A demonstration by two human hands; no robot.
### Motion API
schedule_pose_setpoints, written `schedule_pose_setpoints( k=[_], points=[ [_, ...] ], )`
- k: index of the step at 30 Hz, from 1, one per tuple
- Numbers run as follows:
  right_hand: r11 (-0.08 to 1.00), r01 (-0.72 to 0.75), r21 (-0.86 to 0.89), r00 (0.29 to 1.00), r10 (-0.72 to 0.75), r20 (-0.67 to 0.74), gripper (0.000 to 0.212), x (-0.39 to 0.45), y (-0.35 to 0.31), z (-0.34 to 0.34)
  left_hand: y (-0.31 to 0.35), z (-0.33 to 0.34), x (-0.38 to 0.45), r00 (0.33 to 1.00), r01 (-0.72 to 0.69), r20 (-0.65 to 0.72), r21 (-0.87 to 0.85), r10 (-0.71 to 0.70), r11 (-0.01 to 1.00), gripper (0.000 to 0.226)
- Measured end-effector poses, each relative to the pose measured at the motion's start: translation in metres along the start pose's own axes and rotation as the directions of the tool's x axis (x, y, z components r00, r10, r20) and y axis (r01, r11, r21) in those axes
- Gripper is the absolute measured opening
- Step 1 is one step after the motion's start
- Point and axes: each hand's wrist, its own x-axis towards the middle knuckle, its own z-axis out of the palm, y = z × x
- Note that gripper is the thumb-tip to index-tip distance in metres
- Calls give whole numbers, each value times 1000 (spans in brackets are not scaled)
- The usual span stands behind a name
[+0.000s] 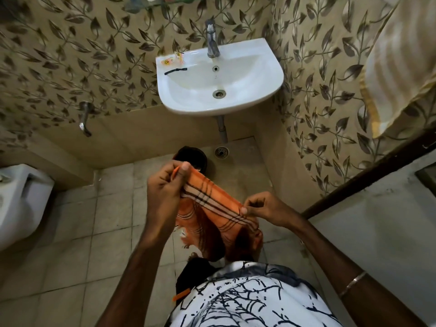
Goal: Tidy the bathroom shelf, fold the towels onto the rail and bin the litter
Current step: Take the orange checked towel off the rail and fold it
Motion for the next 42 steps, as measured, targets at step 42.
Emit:
schedule_pose_setpoints(
  k=[42],
  points=[
    [986,155,-67,988,-153,33,25,12,-24,15,-35,19,-24,920,-207,391,509,-9,835,21]
  ],
)
